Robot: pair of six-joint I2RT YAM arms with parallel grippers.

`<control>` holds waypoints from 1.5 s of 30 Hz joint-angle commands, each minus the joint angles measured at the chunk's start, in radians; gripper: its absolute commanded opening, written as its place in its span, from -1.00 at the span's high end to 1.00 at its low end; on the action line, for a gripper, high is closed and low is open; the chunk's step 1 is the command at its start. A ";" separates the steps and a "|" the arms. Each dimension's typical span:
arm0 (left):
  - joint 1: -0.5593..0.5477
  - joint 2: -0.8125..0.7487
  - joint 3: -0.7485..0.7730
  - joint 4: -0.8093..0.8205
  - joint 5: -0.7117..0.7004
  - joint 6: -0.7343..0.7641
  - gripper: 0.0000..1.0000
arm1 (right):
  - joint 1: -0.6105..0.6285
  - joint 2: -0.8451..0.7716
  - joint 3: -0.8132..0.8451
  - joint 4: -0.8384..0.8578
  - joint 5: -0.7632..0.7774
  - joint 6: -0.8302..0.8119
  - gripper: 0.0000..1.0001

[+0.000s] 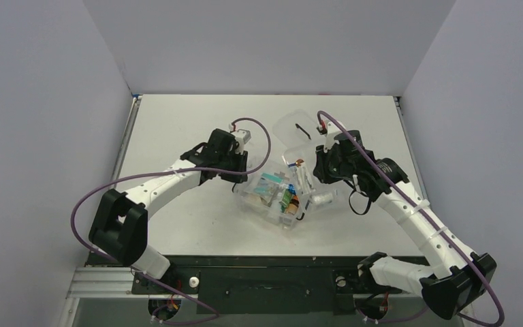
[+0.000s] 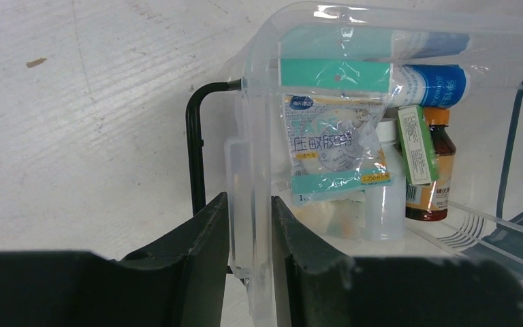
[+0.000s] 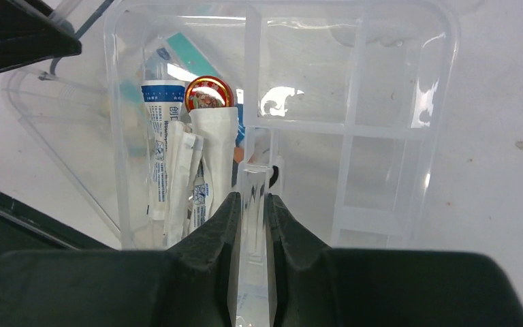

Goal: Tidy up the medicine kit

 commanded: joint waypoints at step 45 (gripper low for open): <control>0.157 -0.518 -0.179 0.004 -0.388 -0.131 -0.05 | 0.241 0.557 0.502 -0.175 -0.238 -0.430 1.00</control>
